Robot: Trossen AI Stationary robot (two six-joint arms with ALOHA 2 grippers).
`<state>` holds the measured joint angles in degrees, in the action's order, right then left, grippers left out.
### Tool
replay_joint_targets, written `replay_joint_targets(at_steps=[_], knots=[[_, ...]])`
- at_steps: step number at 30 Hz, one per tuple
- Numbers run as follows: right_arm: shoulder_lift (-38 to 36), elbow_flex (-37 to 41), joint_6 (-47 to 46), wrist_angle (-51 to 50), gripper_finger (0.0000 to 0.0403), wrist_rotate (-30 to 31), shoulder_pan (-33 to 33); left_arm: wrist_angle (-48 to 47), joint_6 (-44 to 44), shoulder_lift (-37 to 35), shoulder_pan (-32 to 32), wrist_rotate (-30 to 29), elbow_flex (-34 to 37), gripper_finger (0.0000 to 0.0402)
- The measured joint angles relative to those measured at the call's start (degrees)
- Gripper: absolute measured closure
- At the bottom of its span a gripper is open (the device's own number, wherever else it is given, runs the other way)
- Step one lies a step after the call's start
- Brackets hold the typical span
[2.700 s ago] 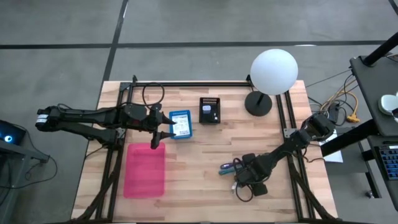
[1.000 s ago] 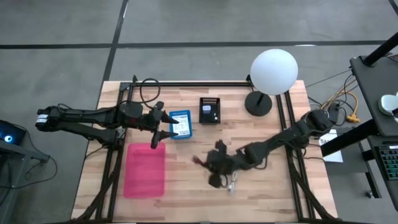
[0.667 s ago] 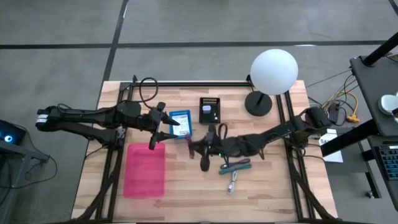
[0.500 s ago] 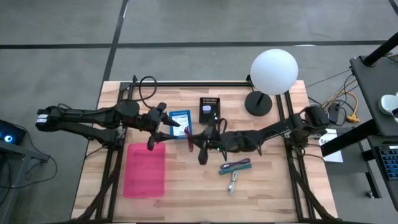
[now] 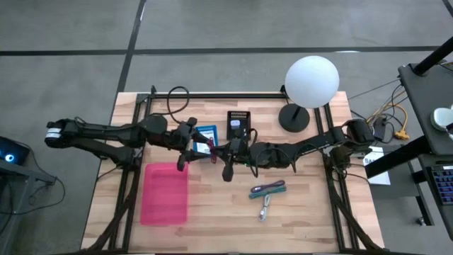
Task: Pick and place items into bin
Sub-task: Put the pink charger cable into the pink bin
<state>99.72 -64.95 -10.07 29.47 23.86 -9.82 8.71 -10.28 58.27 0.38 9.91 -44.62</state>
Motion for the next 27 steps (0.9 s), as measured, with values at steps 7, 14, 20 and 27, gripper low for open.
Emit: replay_joint_targets(at_steps=[7, 14, 20, 27], knots=[[0.0, -0.09, -0.22, -0.08, 0.039, -0.04, -0.02, 6.4, 0.15, 2.38, -0.02, -0.28, 0.0, 0.0179], [0.0, -0.09, -0.01, -0.06, 0.039, -0.1, 0.0, 6.58, 2.12, 2.33, -0.02, -0.39, 0.0, 0.0228], [0.0, -0.06, 0.02, -0.11, 0.039, -0.33, -0.03, 6.61, 1.79, 2.91, 0.0, -0.57, 0.0, 0.0313], [0.02, -0.09, 0.22, -0.33, 0.039, -0.37, -0.07, 6.02, 0.81, 3.12, 0.02, -0.74, 0.0, 0.0378]])
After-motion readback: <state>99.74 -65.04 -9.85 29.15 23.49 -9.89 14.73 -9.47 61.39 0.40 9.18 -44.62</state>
